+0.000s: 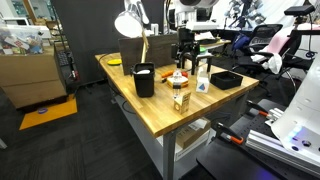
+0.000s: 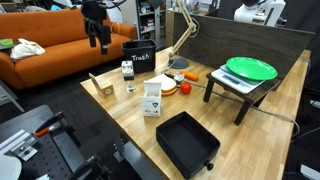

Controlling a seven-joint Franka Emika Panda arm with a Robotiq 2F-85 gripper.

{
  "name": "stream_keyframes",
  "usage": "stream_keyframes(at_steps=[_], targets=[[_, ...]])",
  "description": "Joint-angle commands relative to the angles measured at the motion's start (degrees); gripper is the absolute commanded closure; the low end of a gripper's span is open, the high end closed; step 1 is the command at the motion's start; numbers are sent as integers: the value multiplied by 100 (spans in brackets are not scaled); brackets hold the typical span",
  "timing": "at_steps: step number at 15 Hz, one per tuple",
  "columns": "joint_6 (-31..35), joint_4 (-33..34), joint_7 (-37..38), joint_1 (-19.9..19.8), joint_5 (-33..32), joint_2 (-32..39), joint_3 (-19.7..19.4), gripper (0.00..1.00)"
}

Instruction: Throw the brown box in the trash

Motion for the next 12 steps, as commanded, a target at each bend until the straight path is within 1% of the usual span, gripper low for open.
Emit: stream_keyframes(at_steps=[1,7,9,12], targets=[[437,-74,-13,62,165,458,71,0],[1026,-211,-141,259,748,1310,280,0],[1101,-214,-225,282,952,1519,344,0],[1154,-122,-197,329,1023,1803,398,0]])
